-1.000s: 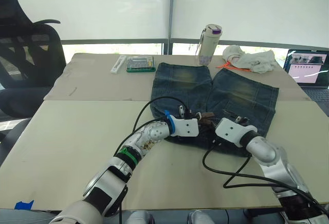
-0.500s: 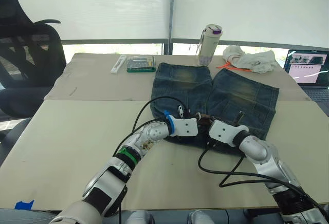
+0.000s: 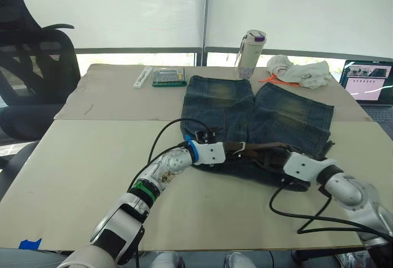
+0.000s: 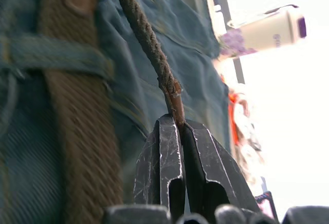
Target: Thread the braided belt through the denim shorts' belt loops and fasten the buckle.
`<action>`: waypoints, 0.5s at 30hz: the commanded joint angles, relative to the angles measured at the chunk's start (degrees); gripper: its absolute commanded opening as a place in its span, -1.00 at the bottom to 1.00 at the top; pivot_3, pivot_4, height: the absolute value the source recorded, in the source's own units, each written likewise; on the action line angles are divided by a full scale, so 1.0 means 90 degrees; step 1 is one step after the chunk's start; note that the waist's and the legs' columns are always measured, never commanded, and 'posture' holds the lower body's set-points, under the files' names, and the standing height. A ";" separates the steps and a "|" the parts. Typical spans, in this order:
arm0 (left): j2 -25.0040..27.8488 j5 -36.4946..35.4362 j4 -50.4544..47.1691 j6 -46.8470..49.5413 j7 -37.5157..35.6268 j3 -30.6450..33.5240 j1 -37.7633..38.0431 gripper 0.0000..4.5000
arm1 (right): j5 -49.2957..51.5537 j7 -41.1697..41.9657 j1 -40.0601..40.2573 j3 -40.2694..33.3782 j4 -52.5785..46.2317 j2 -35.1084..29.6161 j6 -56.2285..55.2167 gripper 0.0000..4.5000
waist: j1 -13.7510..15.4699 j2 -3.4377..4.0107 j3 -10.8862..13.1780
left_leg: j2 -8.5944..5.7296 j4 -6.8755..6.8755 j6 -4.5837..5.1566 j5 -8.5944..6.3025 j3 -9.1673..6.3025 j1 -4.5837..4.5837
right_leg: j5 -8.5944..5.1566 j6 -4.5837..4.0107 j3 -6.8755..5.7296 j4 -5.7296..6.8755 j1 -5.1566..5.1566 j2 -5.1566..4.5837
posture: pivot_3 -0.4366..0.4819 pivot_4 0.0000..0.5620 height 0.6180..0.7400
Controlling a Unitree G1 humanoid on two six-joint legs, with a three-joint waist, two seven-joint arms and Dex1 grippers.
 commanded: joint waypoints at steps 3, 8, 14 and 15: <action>0.0107 0.0017 -0.0124 0.0037 -0.0101 0.0003 0.0163 0.92 | -0.0003 -0.0392 0.0384 -0.1216 0.0391 -0.0532 -0.0015 -1.00 | 0.0015 0.0000 0.0000 | -0.0001 -0.0001 0.0001 0.0000 0.0001 0.0001 | 0.0000 0.0000 0.0002 -0.0001 0.0001 -0.0001 | -0.05 -0.47 0.95; 0.0153 0.0014 -0.0204 0.0070 -0.0137 0.0018 0.0249 0.92 | 0.0019 -0.0510 0.0415 -0.1466 0.0494 -0.0564 0.0213 -1.00 | -0.0007 0.0000 0.0000 | 0.0002 -0.0006 0.0002 -0.0002 0.0005 0.0012 | -0.0001 -0.0001 0.0008 -0.0002 0.0004 -0.0002 | -0.05 -0.47 0.95; 0.0177 -0.0271 -0.0455 0.0177 -0.0228 0.0259 0.0334 0.92 | 0.0770 -0.0331 0.0176 -0.1563 0.0268 -0.0048 0.0456 -1.00 | -0.0007 0.0000 0.0000 | 0.0002 -0.0006 0.0008 -0.0005 0.0005 0.0015 | 0.0000 -0.0001 0.0013 -0.0002 0.0006 -0.0003 | -0.05 -0.47 0.95; 0.0162 -0.0540 -0.0629 0.0244 -0.0389 0.0392 0.0392 0.92 | 0.1017 -0.0130 0.0173 -0.1566 0.0213 -0.0009 0.0450 -1.00 | -0.0009 0.0000 0.0000 | 0.0002 -0.0007 0.0008 -0.0005 0.0005 0.0015 | 0.0000 -0.0001 0.0014 -0.0001 0.0004 -0.0003 | -0.05 -0.47 0.95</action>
